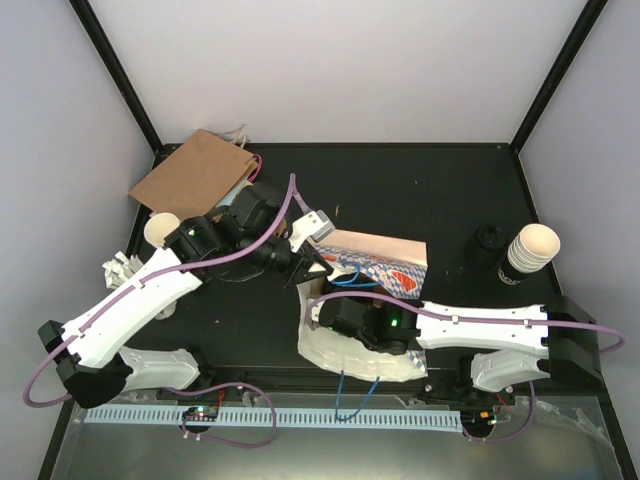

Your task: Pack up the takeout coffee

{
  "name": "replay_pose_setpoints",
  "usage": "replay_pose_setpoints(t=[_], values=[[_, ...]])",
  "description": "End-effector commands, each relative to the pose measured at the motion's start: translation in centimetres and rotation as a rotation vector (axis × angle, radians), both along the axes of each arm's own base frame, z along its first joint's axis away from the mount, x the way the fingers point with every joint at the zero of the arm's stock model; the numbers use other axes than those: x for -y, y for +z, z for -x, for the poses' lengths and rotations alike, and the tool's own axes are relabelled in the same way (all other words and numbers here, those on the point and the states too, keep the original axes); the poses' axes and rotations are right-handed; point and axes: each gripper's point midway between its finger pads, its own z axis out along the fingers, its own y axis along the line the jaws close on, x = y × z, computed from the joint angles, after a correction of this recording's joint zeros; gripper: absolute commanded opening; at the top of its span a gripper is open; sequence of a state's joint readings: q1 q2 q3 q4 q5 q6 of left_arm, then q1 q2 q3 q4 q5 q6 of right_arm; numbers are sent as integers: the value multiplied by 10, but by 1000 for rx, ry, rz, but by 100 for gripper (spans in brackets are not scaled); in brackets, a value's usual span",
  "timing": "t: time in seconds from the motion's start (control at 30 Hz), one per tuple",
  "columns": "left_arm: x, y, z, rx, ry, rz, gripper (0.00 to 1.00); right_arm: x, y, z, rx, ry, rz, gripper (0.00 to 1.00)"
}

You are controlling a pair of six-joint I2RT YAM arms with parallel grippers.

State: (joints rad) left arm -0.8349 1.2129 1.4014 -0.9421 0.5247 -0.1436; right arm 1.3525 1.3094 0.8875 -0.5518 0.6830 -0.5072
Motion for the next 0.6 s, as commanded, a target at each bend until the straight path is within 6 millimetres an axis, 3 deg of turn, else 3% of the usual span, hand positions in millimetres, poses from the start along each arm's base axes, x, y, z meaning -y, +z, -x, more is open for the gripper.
replay_pose_setpoints(t=[0.0, 0.23, 0.57], values=[[7, 20, 8, -29, -38, 73, 1, 1, -7, 14, -94, 27, 3, 60], [8, 20, 11, -108, -31, 89, 2, 7, -26, 39, -271, 59, 75, 60], [2, 11, 3, -256, -18, 117, 2, 3, -15, 72, -476, 119, 78, 60]])
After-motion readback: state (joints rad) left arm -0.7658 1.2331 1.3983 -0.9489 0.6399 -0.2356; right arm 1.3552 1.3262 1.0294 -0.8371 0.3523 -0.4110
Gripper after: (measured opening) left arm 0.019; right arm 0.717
